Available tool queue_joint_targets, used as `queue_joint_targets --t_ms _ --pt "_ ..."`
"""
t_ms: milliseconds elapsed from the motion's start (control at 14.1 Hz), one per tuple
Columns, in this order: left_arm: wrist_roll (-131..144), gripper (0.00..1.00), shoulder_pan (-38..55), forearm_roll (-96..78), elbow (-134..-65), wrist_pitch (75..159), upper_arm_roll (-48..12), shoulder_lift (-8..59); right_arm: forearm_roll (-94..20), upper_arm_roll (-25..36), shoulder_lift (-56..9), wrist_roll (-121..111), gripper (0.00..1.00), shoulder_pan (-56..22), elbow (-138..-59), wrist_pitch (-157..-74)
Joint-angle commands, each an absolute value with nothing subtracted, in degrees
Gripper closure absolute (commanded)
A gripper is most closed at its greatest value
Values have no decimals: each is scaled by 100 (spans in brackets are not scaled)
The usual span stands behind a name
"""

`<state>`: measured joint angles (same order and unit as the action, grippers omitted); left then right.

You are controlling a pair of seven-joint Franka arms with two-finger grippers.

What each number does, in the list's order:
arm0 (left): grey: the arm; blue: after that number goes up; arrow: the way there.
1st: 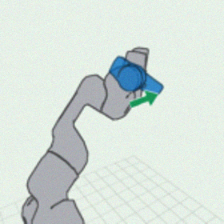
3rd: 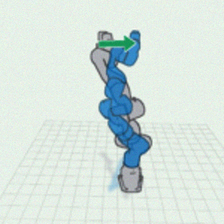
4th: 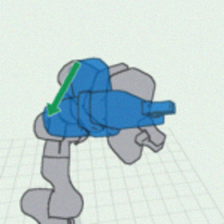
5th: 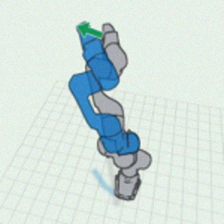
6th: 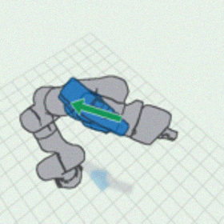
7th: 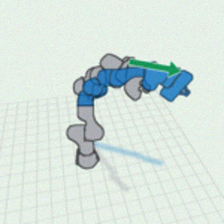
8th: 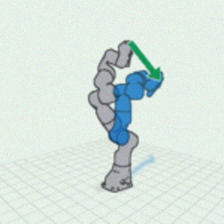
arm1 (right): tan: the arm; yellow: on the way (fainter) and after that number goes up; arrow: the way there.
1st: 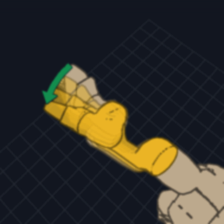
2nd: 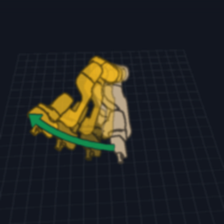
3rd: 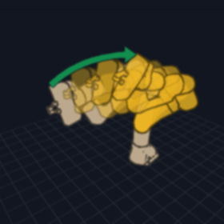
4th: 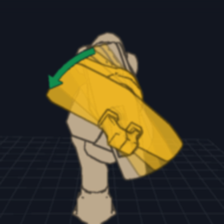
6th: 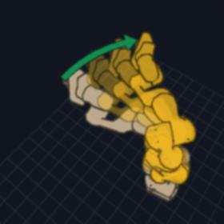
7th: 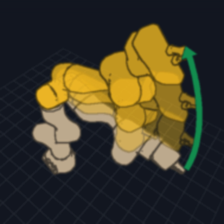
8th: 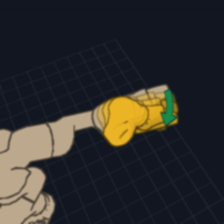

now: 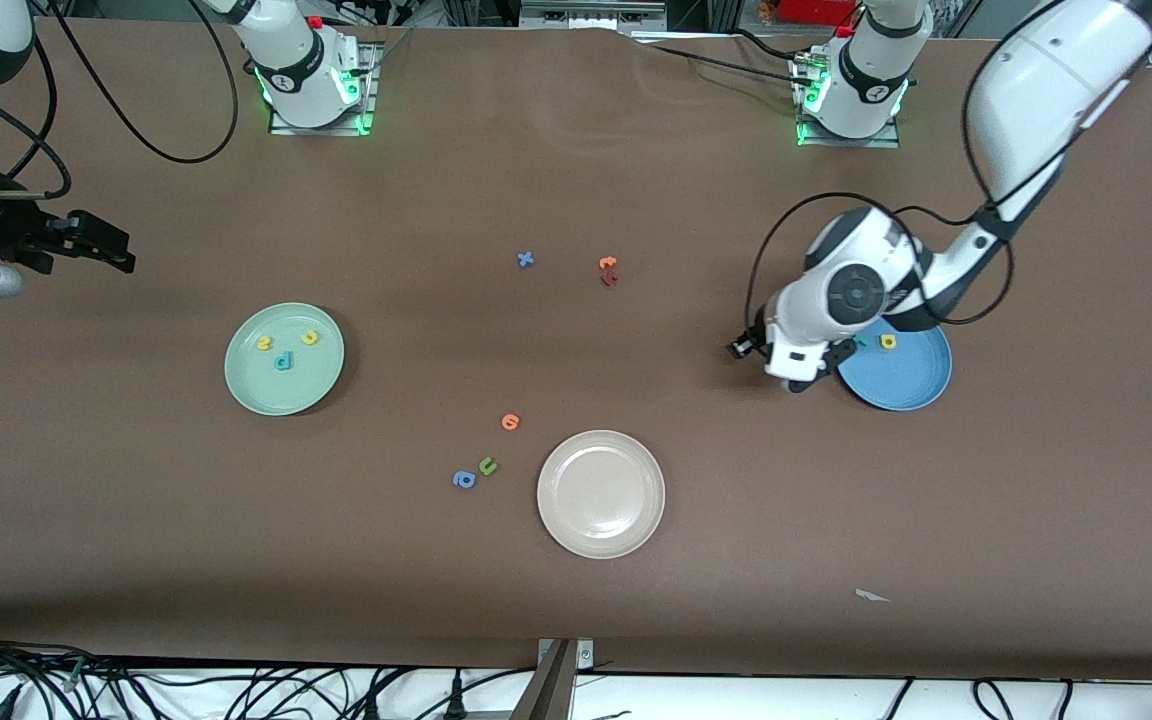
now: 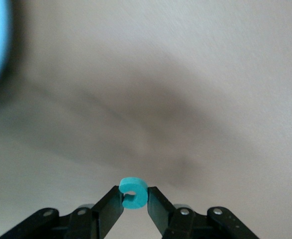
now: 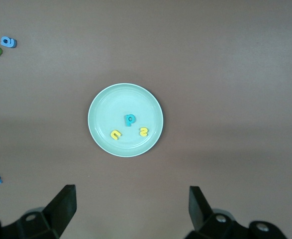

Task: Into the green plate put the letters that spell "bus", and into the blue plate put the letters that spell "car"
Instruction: 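Carry the teal c onto the blue plate and open the left gripper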

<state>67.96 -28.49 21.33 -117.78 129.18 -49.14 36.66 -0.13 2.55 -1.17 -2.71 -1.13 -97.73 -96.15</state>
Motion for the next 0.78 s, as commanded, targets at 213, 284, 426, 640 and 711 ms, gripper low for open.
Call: queue_joint_targets --t_ms 213,284,426,640,711 --pt "4810 90 -4543 2329 -11576 11638 -5485 3437 -53 246 -88 -360 0 -88 -9712 -9510" --pt "4477 90 -4683 2338 -11506 11506 -5450 3428 -61 246 -88 -360 0 -88 -9712 -9510" --pt "4010 90 -5061 2679 -11408 11443 -5449 3428 -44 246 -97 -360 0 -88 -9712 -9510" --pt "3867 89 -5133 3294 -11391 11478 -5239 3638 -53 246 -97 -360 0 -88 -9712 -9510" --pt "3858 89 -5133 3400 -11391 11505 -5221 3726 -53 246 -97 -369 0 -88 -9712 -9510"
